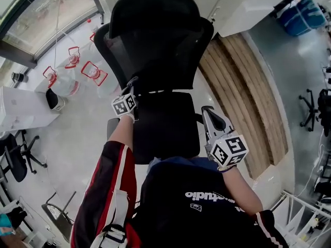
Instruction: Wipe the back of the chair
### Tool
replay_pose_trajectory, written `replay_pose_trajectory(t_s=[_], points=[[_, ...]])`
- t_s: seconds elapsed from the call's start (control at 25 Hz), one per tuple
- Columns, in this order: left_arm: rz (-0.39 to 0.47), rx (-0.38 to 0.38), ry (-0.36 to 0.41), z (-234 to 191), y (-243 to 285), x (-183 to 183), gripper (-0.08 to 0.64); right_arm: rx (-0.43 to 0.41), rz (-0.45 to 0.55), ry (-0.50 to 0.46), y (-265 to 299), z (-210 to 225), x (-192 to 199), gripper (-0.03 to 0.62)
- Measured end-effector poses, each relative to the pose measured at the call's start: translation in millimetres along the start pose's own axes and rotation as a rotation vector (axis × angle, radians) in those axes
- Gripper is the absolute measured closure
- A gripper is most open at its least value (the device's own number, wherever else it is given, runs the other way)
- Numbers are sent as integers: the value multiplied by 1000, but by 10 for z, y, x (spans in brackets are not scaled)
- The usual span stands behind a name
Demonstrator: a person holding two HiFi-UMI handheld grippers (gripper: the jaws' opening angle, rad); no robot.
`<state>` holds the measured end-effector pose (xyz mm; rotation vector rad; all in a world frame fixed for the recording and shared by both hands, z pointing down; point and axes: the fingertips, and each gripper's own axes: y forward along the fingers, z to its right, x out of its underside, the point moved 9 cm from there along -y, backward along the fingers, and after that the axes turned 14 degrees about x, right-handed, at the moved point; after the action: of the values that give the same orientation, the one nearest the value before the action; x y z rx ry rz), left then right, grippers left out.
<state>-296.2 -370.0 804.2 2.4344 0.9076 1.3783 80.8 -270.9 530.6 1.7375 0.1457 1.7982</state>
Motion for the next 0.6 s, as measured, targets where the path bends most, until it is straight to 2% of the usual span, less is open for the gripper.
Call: replay_pose_trajectory(t_s=[0.36,0.44,0.6], points=[[71,-75,-16,-421,-648,-155,503,-57,13,-23,38,-470,-21,577],[92,-64,-18,-428,-760,-196,503,-69,22,-28,36,-560,-41,577],[140,5,-7,-268,-939,-312,503,-89,47,-28,49,-719,-111,577]])
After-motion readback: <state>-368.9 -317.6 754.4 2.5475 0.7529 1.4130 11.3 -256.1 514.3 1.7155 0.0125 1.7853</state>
